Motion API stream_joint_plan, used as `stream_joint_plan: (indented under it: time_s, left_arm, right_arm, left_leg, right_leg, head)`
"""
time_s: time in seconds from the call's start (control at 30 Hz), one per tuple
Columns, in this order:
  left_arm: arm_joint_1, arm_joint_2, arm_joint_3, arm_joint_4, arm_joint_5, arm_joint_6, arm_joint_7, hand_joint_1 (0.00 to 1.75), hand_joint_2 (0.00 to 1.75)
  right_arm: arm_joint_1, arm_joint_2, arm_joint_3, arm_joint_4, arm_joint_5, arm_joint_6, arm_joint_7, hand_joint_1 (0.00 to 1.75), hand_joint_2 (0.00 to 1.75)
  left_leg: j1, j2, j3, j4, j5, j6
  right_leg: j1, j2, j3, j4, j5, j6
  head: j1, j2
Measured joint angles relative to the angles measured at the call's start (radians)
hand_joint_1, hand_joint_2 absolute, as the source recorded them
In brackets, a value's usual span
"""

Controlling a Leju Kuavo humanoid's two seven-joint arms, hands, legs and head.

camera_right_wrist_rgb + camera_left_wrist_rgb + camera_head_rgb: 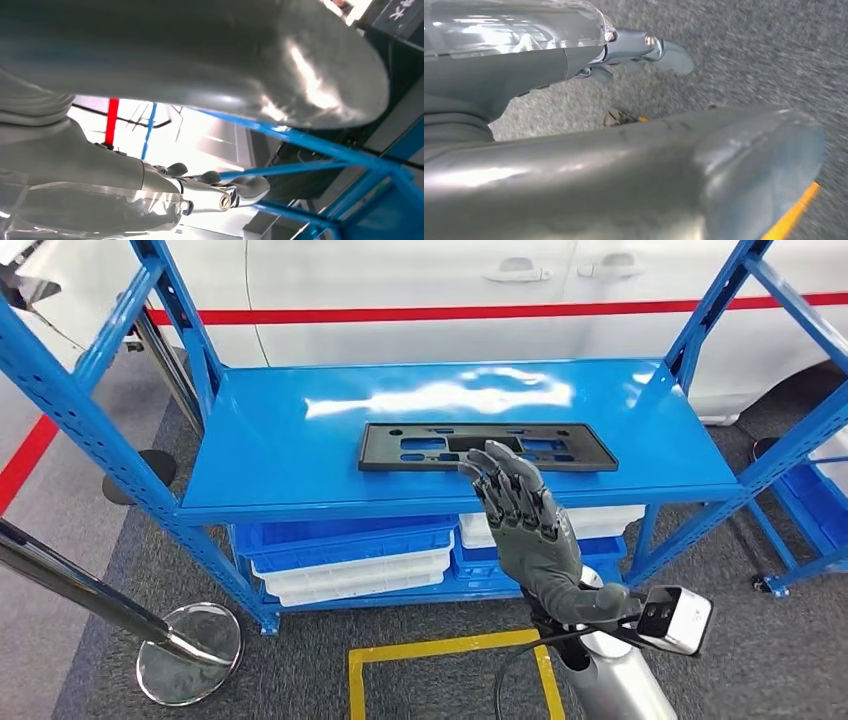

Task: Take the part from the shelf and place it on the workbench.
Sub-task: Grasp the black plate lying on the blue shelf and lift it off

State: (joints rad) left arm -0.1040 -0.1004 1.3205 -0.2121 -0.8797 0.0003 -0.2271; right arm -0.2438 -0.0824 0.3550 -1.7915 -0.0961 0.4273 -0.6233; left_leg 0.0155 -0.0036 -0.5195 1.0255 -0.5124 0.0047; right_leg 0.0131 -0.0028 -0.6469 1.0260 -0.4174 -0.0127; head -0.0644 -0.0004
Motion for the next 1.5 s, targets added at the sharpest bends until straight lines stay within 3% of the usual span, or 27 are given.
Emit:
stream_joint_plan:
  time_s: [0.07,0.1,0.17,0.23,0.27,0.3,0.33,0.4,0.47,0.6,0.67,0.73,0.77,0.8,0.83,0.9,0.97,1.03,1.13,1.17,1.23,1.27,1.3,1.33,1.43,1.5]
  left_arm:
    - [-0.001,0.0,0.0,0.0,0.0,0.001,0.0,0.0,0.0]
    - [-0.002,0.0,0.0,0.0,0.0,0.0,-0.001,0.0,0.0]
    - [-0.004,0.0,0.0,0.0,-0.001,-0.002,-0.004,0.0,0.0]
    - [-0.002,0.0,0.0,0.0,-0.002,-0.003,-0.006,0.0,0.0]
    - [0.001,0.0,0.0,0.0,-0.003,-0.002,-0.007,0.0,0.0]
    - [0.003,0.0,0.0,0.0,-0.003,-0.001,-0.007,0.0,0.0]
    - [0.005,0.0,0.0,0.0,-0.004,0.0,-0.008,0.0,0.0]
    - [0.007,0.001,0.0,0.0,-0.005,0.002,-0.008,0.0,0.0]
    - [0.007,0.002,0.0,0.0,-0.007,0.002,-0.009,0.0,0.0]
    - [0.01,0.0,-0.001,0.0,-0.019,0.011,-0.009,0.0,0.0]
    - [0.009,-0.002,-0.003,0.0,-0.032,0.022,-0.004,0.0,0.0]
    - [0.007,0.0,-0.006,0.0,-0.044,0.031,0.006,0.0,0.0]
    - [0.007,0.0,-0.008,0.0,-0.05,0.033,0.011,0.0,0.0]
    - [0.007,0.001,-0.011,0.0,-0.053,0.035,0.016,0.0,0.0]
    - [0.008,0.001,-0.013,0.0,-0.055,0.035,0.019,0.0,0.0]
    - [0.008,0.001,-0.02,0.0,-0.058,0.036,0.022,0.0,0.0]
    - [0.006,0.001,-0.025,0.0,-0.059,0.036,0.024,0.0,0.0]
    - [0.006,0.001,-0.026,0.0,-0.058,0.036,0.022,0.0,0.0]
    - [0.007,0.0,-0.026,0.0,-0.055,0.036,0.002,0.0,0.0]
    - [0.007,0.0,-0.027,0.0,-0.056,0.036,-0.006,0.0,0.0]
    - [0.008,-0.002,-0.027,0.0,-0.061,0.033,-0.016,0.0,0.0]
    - [0.009,-0.002,-0.027,0.0,-0.064,0.031,-0.019,0.0,0.0]
    - [0.01,-0.003,-0.028,0.0,-0.066,0.03,-0.02,0.0,0.0]
    - [0.011,-0.003,-0.028,0.0,-0.067,0.028,-0.021,0.0,0.0]
    - [0.011,-0.003,-0.029,0.0,-0.071,0.027,-0.021,0.0,0.0]
    - [0.01,-0.003,-0.03,0.0,-0.073,0.029,-0.018,0.0,0.0]
  right_arm:
    - [-0.002,0.003,0.001,0.001,0.001,-0.001,0.0,0.0,0.0]
    - [-0.004,0.005,0.002,0.002,0.002,-0.002,0.0,0.0,0.0]
    - [-0.004,0.008,0.004,0.002,0.007,-0.005,0.0,0.0,0.0]
    - [-0.001,0.01,0.008,0.005,0.012,-0.006,0.0,0.0,0.0]
    - [0.001,0.011,0.01,0.007,0.014,-0.006,0.0,0.0,0.0]
    - [0.002,0.012,0.012,0.008,0.016,-0.006,0.0,0.0,0.0]
    - [0.003,0.012,0.013,0.009,0.018,-0.006,0.0,0.0,0.0]
    - [0.003,0.013,0.014,0.01,0.02,-0.006,0.0,0.0,0.0]
    - [0.004,0.014,0.014,0.012,0.023,-0.008,0.0,0.0,0.0]
    - [0.011,0.014,0.017,0.012,0.048,-0.034,0.002,0.0,0.0]
    - [0.017,0.014,0.018,0.015,0.064,-0.052,0.006,0.0,0.0]
    - [0.023,0.013,0.025,0.028,0.078,-0.068,0.012,0.0,0.0]
    - [0.026,0.013,0.031,0.04,0.083,-0.076,0.014,0.0,0.0]
    - [0.027,0.013,0.038,0.055,0.087,-0.085,0.016,0.0,0.0]
    - [0.027,0.013,0.045,0.071,0.089,-0.092,0.015,0.0,0.0]
    - [0.025,0.013,0.056,0.098,0.091,-0.102,0.014,0.0,0.87]
    - [0.022,0.013,0.063,0.118,0.098,-0.112,0.016,0.0,1.75]
    - [0.019,0.013,0.071,0.138,0.142,-0.162,0.028,0.0,1.75]
    - [0.006,0.018,0.097,0.208,0.353,-0.379,0.045,0.0,1.75]
    - [-0.004,0.023,0.112,0.247,0.453,-0.479,0.052,0.0,1.75]
    - [-0.027,0.038,0.143,0.33,0.644,-0.664,0.081,0.0,1.75]
    - [-0.038,0.046,0.158,0.372,0.73,-0.74,0.103,0.0,1.75]
    - [-0.05,0.052,0.172,0.409,0.802,-0.797,0.125,0.0,1.75]
    - [-0.061,0.058,0.184,0.441,0.857,-0.836,0.144,0.0,1.75]
    - [-0.092,0.072,0.215,0.516,0.997,-0.912,0.205,0.0,1.75]
    - [-0.109,0.08,0.235,0.555,1.108,-0.951,0.26,0.0,1.75]
  left_leg:
    - [0.001,0.001,0.008,0.014,0.0,-0.009]
    - [0.002,0.001,-0.002,0.044,-0.001,-0.011]
    - [0.003,0.001,-0.063,0.153,-0.026,-0.014]
    - [0.004,0.001,-0.143,0.265,-0.077,-0.021]
    - [0.004,0.001,-0.17,0.288,-0.091,-0.024]
    - [0.004,0.001,-0.182,0.283,-0.088,-0.025]
    - [0.004,0.001,-0.177,0.239,-0.059,-0.024]
    - [0.002,0.002,-0.144,0.105,0.039,-0.017]
    - [-0.002,0.002,-0.123,0.024,0.095,-0.005]
    - [-0.001,0.0,-0.109,0.006,0.098,0.012]
    - [0.003,0.0,-0.094,-0.005,0.093,0.018]
    - [0.004,0.0,-0.083,-0.009,0.083,0.021]
    - [0.004,0.0,-0.078,-0.01,0.077,0.021]
    - [0.004,-0.001,-0.071,-0.01,0.071,0.02]
    - [0.005,-0.002,-0.061,-0.01,0.064,0.018]
    - [0.005,-0.004,-0.042,-0.01,0.05,0.011]
    - [0.003,-0.007,-0.034,-0.01,0.04,0.0]
    - [0.003,-0.007,-0.033,-0.014,0.037,-0.013]
    - [0.006,-0.004,-0.038,0.016,0.01,-0.028]
    - [0.006,-0.003,-0.06,0.064,-0.015,-0.029]
    - [0.006,-0.003,-0.134,0.204,-0.071,-0.031]
    - [0.005,-0.003,-0.168,0.26,-0.085,-0.031]
    - [0.005,-0.003,-0.186,0.284,-0.08,-0.03]
    - [0.005,-0.003,-0.185,0.267,-0.056,-0.028]
    - [-0.001,-0.002,-0.105,0.072,0.051,-0.011]
    - [-0.006,-0.002,-0.075,0.006,0.069,-0.002]
  right_leg:
    - [-0.001,0.002,0.022,-0.014,0.001,-0.008]
    - [-0.003,0.002,0.036,-0.019,-0.003,-0.013]
    - [-0.006,0.001,0.058,-0.026,-0.015,-0.022]
    - [-0.005,0.002,0.075,-0.026,-0.031,-0.027]
    - [-0.005,0.005,0.086,-0.026,-0.04,-0.027]
    - [-0.004,0.007,0.097,-0.026,-0.048,-0.026]
    - [-0.004,0.009,0.111,-0.026,-0.058,-0.025]
    - [-0.004,0.01,0.137,-0.023,-0.081,-0.018]
    - [-0.002,0.011,0.148,-0.021,-0.098,-0.008]
    - [-0.004,0.011,0.149,-0.009,-0.124,0.015]
    - [-0.009,0.009,0.108,0.071,-0.161,0.028]
    - [-0.018,0.008,0.018,0.21,-0.203,0.038]
    - [-0.022,0.008,-0.023,0.261,-0.206,0.042]
    - [-0.026,0.008,-0.045,0.272,-0.186,0.045]
    - [-0.029,0.007,-0.046,0.243,-0.146,0.046]
    - [-0.033,0.006,-0.005,0.109,-0.047,0.045]
    - [-0.029,0.006,0.029,0.011,-0.005,0.038]
    - [-0.022,0.007,0.033,-0.006,-0.013,0.026]
    - [-0.024,0.007,0.048,-0.02,-0.015,0.004]
    - [-0.025,0.005,0.055,-0.024,-0.017,-0.004]
    - [-0.018,0.005,0.06,-0.024,-0.022,-0.014]
    - [-0.014,0.005,0.062,-0.024,-0.024,-0.017]
    - [-0.01,0.005,0.065,-0.023,-0.027,-0.019]
    - [-0.007,0.005,0.068,-0.022,-0.029,-0.02]
    - [0.0,0.006,0.08,-0.016,-0.042,-0.017]
    - [0.003,0.006,0.079,-0.012,-0.047,-0.01]
  head:
    - [0.0,0.0]
    - [0.0,0.0]
    - [0.0,0.0]
    - [0.0,0.0]
    - [0.0,0.0]
    - [0.0,0.0]
    - [0.0,0.0]
    - [0.0,0.0]
    - [0.0,0.0]
    - [0.0,0.0]
    - [0.0,0.0]
    - [0.0,0.0]
    - [0.0,0.0]
    - [0.0,0.0]
    - [0.0,0.0]
    - [0.0,0.0]
    - [0.0,0.0]
    - [0.0,0.0]
    - [0.0,0.0]
    - [0.0,0.0]
    - [0.0,0.0]
    - [0.0,0.0]
    - [0.0,0.0]
    - [0.0,0.0]
    - [0.0,0.0]
    - [0.0,0.0]
